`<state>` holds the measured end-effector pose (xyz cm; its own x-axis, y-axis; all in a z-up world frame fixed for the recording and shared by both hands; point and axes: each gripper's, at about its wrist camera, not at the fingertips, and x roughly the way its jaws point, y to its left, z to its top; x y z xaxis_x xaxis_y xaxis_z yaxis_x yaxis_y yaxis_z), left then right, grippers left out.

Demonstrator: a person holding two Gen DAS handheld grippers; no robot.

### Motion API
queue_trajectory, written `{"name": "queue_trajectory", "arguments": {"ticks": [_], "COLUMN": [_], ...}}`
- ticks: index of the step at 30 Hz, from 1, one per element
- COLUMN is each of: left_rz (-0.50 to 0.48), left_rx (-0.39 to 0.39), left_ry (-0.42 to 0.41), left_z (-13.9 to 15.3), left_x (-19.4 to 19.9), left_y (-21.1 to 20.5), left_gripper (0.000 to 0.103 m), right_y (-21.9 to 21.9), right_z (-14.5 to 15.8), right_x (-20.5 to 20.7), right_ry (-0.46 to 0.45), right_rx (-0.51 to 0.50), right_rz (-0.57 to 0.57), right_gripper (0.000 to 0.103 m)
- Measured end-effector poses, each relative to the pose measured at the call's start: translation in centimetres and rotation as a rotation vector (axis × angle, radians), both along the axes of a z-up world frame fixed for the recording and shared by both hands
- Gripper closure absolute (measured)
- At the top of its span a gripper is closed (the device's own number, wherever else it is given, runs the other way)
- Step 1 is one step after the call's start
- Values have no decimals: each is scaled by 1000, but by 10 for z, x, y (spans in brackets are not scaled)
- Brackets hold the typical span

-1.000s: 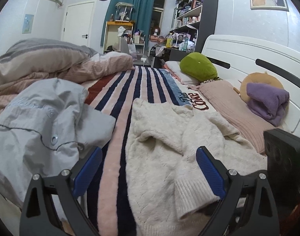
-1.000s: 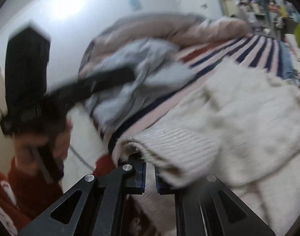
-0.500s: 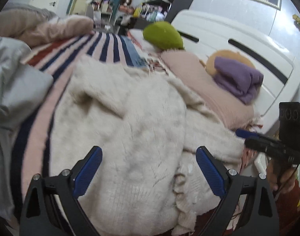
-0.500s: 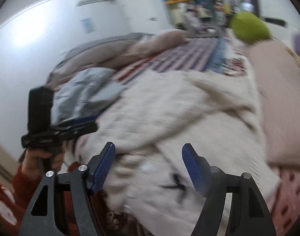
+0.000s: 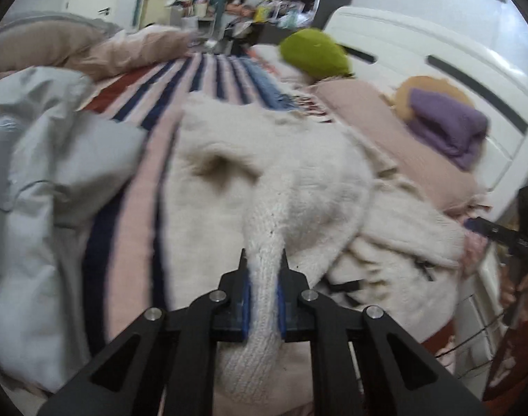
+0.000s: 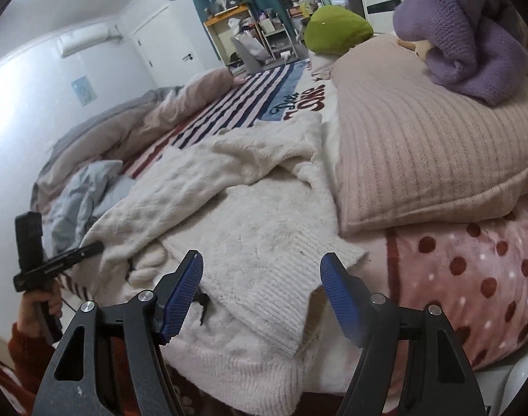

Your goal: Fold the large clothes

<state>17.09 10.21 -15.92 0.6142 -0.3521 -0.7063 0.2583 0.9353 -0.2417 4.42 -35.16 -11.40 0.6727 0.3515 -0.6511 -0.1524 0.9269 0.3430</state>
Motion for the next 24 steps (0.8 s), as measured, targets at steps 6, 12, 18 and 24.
{"name": "queue_trajectory", "arguments": {"ticks": [6, 12, 18, 24], "left_rz": [7, 3, 16, 37], "left_rx": [119, 55, 104, 135], "left_ry": [4, -74, -95, -80], "left_z": [-13, 7, 13, 0], "left_x": [0, -13, -11, -15], "left_y": [-13, -29, -48, -47], "left_gripper": [23, 18, 15, 10], "right_y": [25, 63, 98, 107], "right_z": [-7, -3, -3, -16], "right_x": [16, 30, 41, 46], "right_ry": [44, 26, 2, 22], "right_rx": [-153, -233, -292, -354], "right_rz": [-7, 8, 64, 53], "right_gripper": [35, 30, 28, 23]}}
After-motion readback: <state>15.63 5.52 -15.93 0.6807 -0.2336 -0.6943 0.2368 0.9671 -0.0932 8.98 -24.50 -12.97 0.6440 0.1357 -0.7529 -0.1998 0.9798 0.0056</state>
